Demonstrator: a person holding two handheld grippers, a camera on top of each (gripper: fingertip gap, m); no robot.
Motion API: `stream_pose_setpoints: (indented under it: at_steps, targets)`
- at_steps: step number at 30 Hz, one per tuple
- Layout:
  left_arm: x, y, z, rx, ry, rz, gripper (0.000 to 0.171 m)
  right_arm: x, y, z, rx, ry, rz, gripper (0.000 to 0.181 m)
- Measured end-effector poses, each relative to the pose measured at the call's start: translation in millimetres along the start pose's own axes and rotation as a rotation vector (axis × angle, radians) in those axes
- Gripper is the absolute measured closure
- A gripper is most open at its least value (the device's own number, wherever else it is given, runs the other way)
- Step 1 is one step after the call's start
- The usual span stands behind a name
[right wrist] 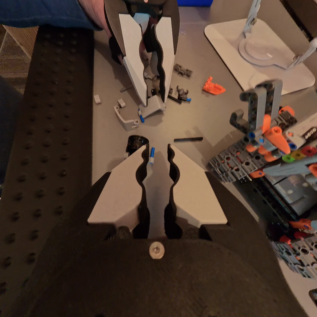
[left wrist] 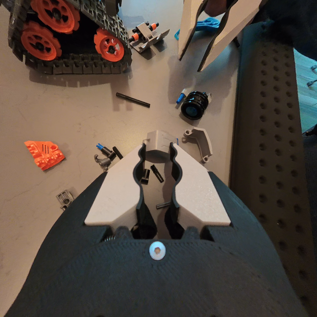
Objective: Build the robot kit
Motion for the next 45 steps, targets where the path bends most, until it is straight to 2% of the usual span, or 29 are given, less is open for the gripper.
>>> stream_pose_setpoints:
  at_steps: [4, 12, 18, 23, 30, 35, 45]
  targets:
    - [-4.0, -0.7, -3.4, -0.037, -0.031, 0.036, 0.152, -18.8, 1.9, 10.3, -0.015, -0.047, 0.028, 0.161]
    - [-6.7, -7.5, -1.2, -0.049, -0.044, 0.086, 0.152, -34.1, -2.8, 54.7, -0.040, 0.061, 0.109, 0.160]
    - [-5.6, -11.2, -1.3, -0.062, -0.044, 0.133, 0.152, -38.9, -9.4, 73.6, -0.062, 0.160, 0.120, 0.163]
    - [-4.5, -11.4, -4.1, -0.066, -0.064, 0.141, 0.152, -43.7, -14.9, 69.1, -0.064, 0.148, 0.135, 0.164]
    - [-3.8, -11.5, -3.8, -0.070, -0.063, 0.160, 0.152, -42.1, -17.6, 74.7, -0.146, 0.150, 0.200, 0.167]
    - [-4.5, -13.4, -4.4, -0.090, -0.069, 0.194, 0.153, -40.7, -20.1, 72.9, -0.193, 0.091, 0.228, 0.181]
    - [-7.0, -14.8, -8.5, -0.097, -0.109, 0.209, 0.155, -43.7, -22.4, 70.2, -0.195, 0.022, 0.216, 0.181]
Point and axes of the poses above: each gripper's, where its closed fingertips meet, z out along the fingers, x out of its underside, y = z × x across the jaws, the point moved 9 cm from there along -z, back along the fingers, and after that the axes turned 6 degrees about -x, right-handed, at the moved point
